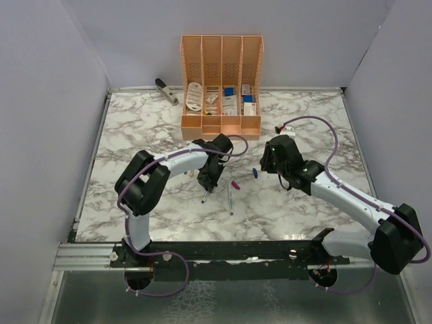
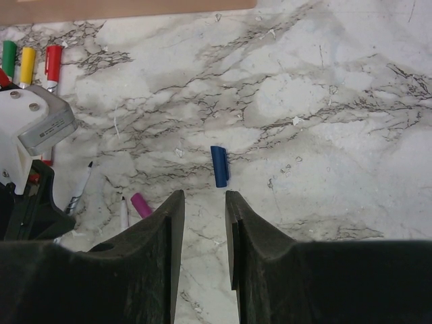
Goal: Insert the pens into the pen caps
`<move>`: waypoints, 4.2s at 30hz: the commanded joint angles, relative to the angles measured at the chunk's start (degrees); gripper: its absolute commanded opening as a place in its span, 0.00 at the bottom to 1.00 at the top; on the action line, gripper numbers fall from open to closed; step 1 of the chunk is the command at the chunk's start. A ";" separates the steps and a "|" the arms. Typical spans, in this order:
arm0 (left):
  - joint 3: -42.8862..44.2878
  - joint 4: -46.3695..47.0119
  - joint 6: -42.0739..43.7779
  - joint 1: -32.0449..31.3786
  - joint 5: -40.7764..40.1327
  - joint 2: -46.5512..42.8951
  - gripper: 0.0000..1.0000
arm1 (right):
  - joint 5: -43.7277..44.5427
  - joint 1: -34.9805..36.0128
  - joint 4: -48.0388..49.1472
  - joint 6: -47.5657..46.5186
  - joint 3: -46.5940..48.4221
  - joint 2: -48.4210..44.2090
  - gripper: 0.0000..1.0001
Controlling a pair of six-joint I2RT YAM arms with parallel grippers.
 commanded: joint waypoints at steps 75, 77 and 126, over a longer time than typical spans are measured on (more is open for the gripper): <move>-25.69 37.31 -1.69 3.55 3.88 -36.46 0.00 | -5.19 -2.00 -5.54 -4.51 11.49 33.53 0.01; -25.69 37.87 -1.51 3.66 4.56 -36.37 0.00 | -5.24 -2.00 -5.69 -4.75 11.51 33.16 0.01; -17.77 61.53 -7.62 1.31 32.39 -29.70 0.00 | -21.18 -3.01 53.20 -5.76 -3.38 -9.57 0.01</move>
